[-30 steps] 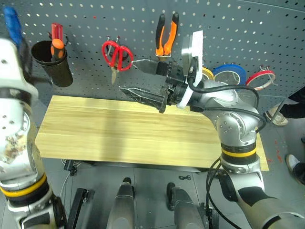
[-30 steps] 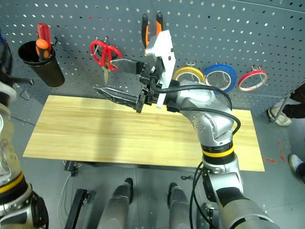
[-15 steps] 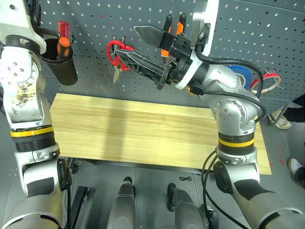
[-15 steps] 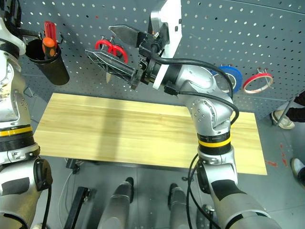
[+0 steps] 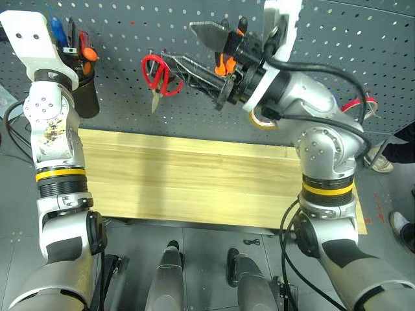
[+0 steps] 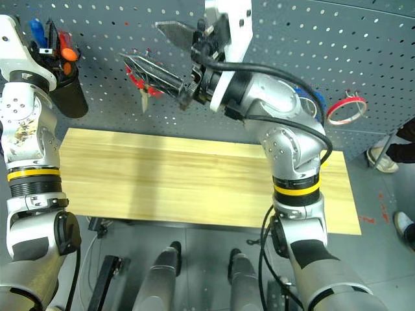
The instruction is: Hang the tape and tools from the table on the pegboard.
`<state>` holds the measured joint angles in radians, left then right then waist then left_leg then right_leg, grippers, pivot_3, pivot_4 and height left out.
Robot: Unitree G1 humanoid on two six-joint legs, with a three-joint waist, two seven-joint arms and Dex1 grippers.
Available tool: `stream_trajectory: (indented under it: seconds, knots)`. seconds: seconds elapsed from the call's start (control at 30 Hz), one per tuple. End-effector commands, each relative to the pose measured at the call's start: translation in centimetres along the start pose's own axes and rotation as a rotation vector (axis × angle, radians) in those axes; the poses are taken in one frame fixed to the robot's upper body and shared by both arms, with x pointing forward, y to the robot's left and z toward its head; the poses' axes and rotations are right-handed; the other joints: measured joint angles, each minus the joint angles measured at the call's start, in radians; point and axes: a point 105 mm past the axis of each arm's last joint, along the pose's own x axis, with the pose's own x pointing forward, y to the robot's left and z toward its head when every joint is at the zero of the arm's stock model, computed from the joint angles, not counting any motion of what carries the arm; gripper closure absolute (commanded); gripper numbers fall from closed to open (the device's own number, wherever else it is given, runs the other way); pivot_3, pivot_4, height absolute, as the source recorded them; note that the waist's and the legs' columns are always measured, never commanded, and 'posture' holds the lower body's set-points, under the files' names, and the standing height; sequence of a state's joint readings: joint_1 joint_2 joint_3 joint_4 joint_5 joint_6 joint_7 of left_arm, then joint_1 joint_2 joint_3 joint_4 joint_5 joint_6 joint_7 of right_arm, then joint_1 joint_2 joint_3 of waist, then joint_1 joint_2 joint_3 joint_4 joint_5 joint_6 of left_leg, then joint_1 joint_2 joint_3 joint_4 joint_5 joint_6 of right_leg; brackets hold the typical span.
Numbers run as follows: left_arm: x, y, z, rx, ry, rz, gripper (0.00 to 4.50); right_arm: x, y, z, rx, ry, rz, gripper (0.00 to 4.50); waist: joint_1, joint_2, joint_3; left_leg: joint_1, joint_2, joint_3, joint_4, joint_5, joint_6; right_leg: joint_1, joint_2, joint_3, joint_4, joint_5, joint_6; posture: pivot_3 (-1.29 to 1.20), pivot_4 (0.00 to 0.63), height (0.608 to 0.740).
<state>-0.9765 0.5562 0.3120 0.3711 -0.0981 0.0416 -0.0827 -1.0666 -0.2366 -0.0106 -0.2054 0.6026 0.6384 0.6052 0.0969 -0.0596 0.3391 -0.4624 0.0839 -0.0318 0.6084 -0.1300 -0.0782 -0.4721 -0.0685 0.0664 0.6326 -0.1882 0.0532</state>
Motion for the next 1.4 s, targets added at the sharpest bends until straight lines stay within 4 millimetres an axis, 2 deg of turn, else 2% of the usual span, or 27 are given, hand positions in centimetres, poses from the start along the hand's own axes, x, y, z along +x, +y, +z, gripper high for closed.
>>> stream_trajectory:
  seconds: [0.03, 0.17, 0.3, 0.4, 0.47, 0.57, 0.63, 0.77, 0.87, 0.9, 1.0, 1.13, 1.3, 1.4]
  knots:
    - [0.1, 0.7, 2.7, -0.007, -0.085, 0.004, 0.03, -0.2, 0.6, 1.4, -0.027, -0.028, 0.011, 0.00, 0.000, 0.000, 0.000, 0.000, 0.000, 0.000, 0.000, 0.000, 0.000, 0.000, 0.000, 0.000, 0.000, 0.000, 0.000, 0.19, 0.263, 0.740]
    - [-0.9, 1.2, 3.8, -0.010, -0.082, -0.036, 0.03, -0.9, 0.3, 1.3, -0.038, -0.003, -0.006, 0.00, -0.001, 0.000, 0.000, 0.000, 0.000, 0.000, 0.001, 0.000, 0.000, 0.000, 0.000, 0.000, 0.001, 0.000, 0.000, 0.20, 0.253, 0.740]
    - [-2.6, 0.4, 4.9, -0.075, -0.041, -0.198, 0.03, -3.2, 0.0, 0.3, -0.053, 0.070, -0.042, 0.00, 0.000, 0.000, 0.000, 0.000, 0.000, 0.000, 0.000, 0.000, 0.000, 0.000, -0.001, 0.000, 0.008, 0.000, 0.000, 0.24, 0.250, 0.740]
    - [-4.5, -1.3, 6.2, -0.228, 0.019, -0.403, 0.03, -5.0, 0.8, -0.8, -0.076, 0.139, -0.032, 0.00, 0.000, 0.000, 0.000, 0.000, 0.000, 0.000, 0.001, 0.000, 0.000, 0.000, -0.001, 0.000, 0.009, 0.000, 0.000, 0.26, 0.252, 0.740]
    - [-6.4, -2.8, 6.1, -0.324, 0.110, -0.540, 0.03, -6.3, 1.5, -1.8, -0.092, 0.197, -0.016, 0.00, 0.000, 0.000, 0.000, 0.000, 0.000, -0.001, 0.002, 0.000, 0.000, 0.000, -0.001, 0.000, 0.009, 0.000, 0.000, 0.27, 0.252, 0.740]
    - [-10.6, -5.1, 4.2, -0.367, 0.317, -0.736, 0.03, -8.3, 2.5, -3.8, -0.061, 0.274, -0.044, 0.00, -0.002, 0.000, -0.002, 0.002, 0.000, -0.001, 0.002, 0.000, 0.000, 0.002, -0.001, 0.000, 0.008, 0.000, 0.000, 0.27, 0.251, 0.740]
    - [-13.4, -6.2, 2.4, -0.338, 0.441, -0.824, 0.03, -9.5, 2.5, -6.2, -0.014, 0.328, -0.081, 0.00, -0.006, 0.000, -0.003, 0.004, 0.000, -0.001, 0.002, 0.000, 0.000, 0.003, -0.001, 0.000, 0.007, 0.000, 0.001, 0.25, 0.257, 0.740]
    - [-19.0, -8.3, -3.3, -0.273, 0.695, -0.916, 0.03, -12.6, 3.2, -11.1, 0.071, 0.453, -0.206, 0.00, -0.005, 0.001, -0.004, 0.008, 0.000, -0.001, 0.003, 0.001, 0.001, 0.004, 0.000, 0.000, 0.008, -0.001, 0.000, 0.22, 0.259, 0.740]
    - [-22.9, -11.0, -6.6, -0.224, 0.787, -1.029, 0.03, -15.0, 3.5, -13.9, 0.094, 0.543, -0.315, 0.00, -0.001, 0.002, -0.005, 0.008, 0.000, -0.001, 0.003, 0.002, 0.001, 0.005, 0.000, 0.001, 0.007, -0.005, 0.005, 0.20, 0.260, 0.740]
    - [-23.7, -11.6, -7.1, -0.217, 0.791, -1.058, 0.03, -15.4, 3.7, -14.4, 0.091, 0.559, -0.325, 0.00, 0.000, 0.002, -0.007, 0.008, 0.000, -0.001, 0.004, 0.002, 0.001, 0.005, 0.000, 0.001, 0.006, -0.005, 0.005, 0.20, 0.260, 0.740]
    - [-25.9, -14.3, -11.0, -0.189, 0.839, -1.089, 0.03, -18.7, 3.6, -17.4, 0.102, 0.666, -0.438, 0.00, 0.002, 0.006, -0.019, 0.007, 0.000, -0.001, 0.003, 0.004, 0.002, 0.008, 0.000, 0.001, -0.003, -0.003, 0.003, 0.18, 0.245, 0.740]
    - [-25.5, -17.0, -12.9, -0.197, 0.793, -1.078, 0.03, -22.5, 2.4, -19.9, 0.100, 0.794, -0.622, 0.00, 0.000, 0.005, -0.042, 0.007, 0.000, 0.000, 0.005, 0.004, 0.003, 0.013, 0.000, 0.001, -0.008, -0.003, 0.003, 0.17, 0.233, 0.740]
    - [-24.9, -18.9, -13.5, -0.225, 0.762, -1.069, 0.03, -25.2, 1.8, -21.6, 0.080, 0.882, -0.744, 0.00, -0.011, 0.009, -0.058, 0.007, 0.000, -0.001, 0.005, 0.005, 0.003, 0.013, 0.001, 0.001, -0.007, 0.000, 0.008, 0.15, 0.217, 0.740]
    - [-25.4, -19.1, -13.7, -0.223, 0.766, -1.097, 0.03, -25.6, 1.4, -21.7, 0.069, 0.881, -0.786, 0.00, -0.025, 0.010, -0.070, 0.008, 0.000, -0.001, 0.005, 0.005, 0.003, 0.013, 0.001, 0.001, -0.007, 0.000, 0.009, 0.14, 0.209, 0.740]
